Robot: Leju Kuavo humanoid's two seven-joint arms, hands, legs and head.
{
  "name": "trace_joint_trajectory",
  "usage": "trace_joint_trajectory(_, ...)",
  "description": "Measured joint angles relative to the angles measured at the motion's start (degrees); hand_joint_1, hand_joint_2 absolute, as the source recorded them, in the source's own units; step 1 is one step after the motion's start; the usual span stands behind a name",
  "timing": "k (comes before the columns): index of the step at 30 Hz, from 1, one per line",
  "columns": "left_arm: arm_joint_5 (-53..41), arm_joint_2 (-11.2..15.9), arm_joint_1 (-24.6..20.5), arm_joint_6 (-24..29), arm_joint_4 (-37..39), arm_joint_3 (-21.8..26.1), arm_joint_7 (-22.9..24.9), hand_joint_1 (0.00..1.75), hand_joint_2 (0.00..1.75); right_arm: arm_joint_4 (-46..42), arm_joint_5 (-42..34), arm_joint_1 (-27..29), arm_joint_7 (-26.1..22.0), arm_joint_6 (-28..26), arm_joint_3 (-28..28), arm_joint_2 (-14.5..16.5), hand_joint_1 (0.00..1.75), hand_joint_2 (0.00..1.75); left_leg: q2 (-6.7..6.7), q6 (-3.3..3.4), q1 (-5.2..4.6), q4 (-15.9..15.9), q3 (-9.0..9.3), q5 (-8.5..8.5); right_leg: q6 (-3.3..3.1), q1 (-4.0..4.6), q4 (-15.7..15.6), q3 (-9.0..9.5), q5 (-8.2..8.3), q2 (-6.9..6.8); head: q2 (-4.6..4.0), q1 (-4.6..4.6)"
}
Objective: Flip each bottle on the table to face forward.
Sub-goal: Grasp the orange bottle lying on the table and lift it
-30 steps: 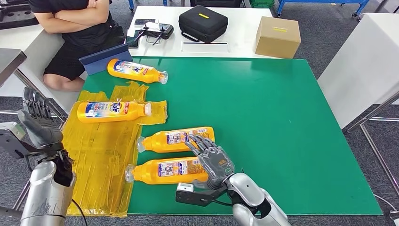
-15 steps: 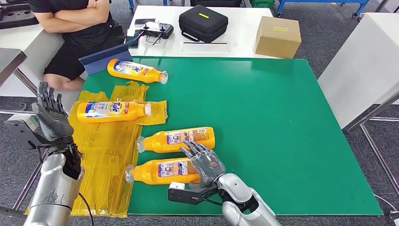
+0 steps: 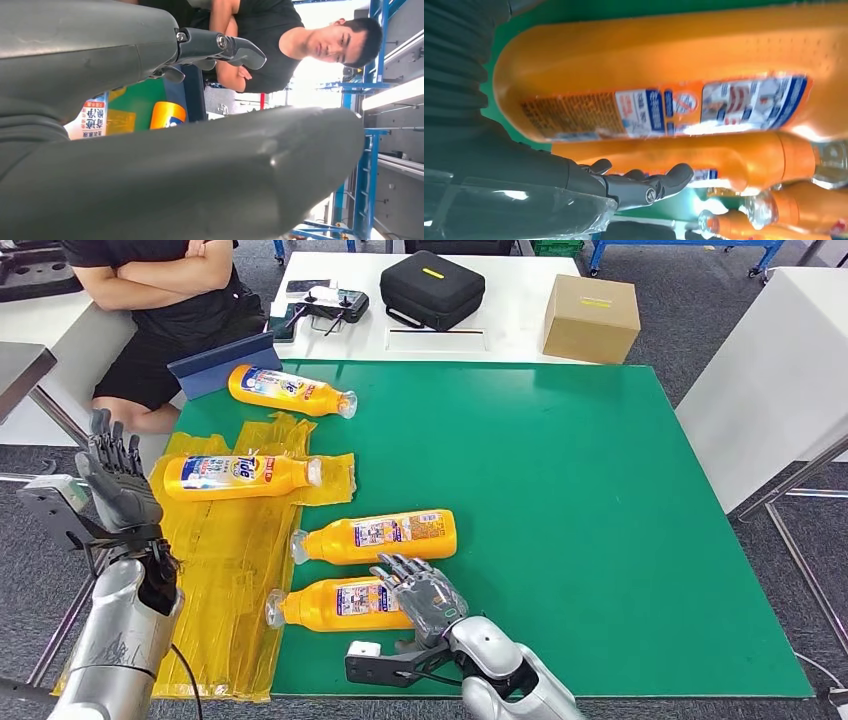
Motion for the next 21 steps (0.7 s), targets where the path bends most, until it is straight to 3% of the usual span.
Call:
trace_joint_trajectory(18,1.1,-0.2,-2.2,-0.8,1.6,-0.1,0.6,0.0,0.0,4.8,3.3,-3.1,8.0,3.5,5.7,-1.4,0.0,1.75,0.02,0.0,0.0,0.0,0.2,0.0,0.0,0.0,0.0,0.13,0.0,0.02,0.0,-0.01)
trace_joint_trajectory(21,1.6,-0.2,-2.3,-1.2,1.8,-0.1,0.7,0.0,0.0,5.8,4.0,-3.7,8.6,3.3,6.1,-1.6,1.26,1.75,0.03,-0.01,0.0,0.0,0.34,-0.02,-0.03,0.0,0.0,0.19,-0.02,0.03,0.0,0.0)
